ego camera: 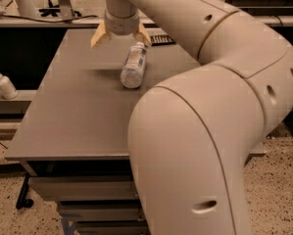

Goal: Place blue plastic bottle upright

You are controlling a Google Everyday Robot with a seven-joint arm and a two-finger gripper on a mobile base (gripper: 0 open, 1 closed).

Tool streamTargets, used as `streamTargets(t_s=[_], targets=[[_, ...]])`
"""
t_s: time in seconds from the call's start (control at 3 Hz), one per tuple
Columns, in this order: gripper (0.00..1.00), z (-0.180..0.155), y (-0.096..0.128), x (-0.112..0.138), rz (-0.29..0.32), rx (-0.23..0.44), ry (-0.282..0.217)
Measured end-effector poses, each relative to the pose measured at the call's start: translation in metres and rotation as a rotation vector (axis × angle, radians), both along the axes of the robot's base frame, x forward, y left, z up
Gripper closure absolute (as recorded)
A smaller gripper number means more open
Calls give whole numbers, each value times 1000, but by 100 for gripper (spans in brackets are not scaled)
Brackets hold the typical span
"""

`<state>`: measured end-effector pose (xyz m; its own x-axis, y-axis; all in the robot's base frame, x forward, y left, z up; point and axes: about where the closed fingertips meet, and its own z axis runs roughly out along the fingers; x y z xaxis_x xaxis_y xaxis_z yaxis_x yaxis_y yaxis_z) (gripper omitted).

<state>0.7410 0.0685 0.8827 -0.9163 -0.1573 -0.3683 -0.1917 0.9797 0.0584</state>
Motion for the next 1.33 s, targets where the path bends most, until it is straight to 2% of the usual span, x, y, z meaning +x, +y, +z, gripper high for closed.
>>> streamTargets(t_s=[0.33, 1.0, 1.33], targets=[[0, -17, 1, 2, -18, -49, 29], [0, -41, -10, -1, -56, -53, 78], [18, -48, -18, -4, -70, -42, 93]])
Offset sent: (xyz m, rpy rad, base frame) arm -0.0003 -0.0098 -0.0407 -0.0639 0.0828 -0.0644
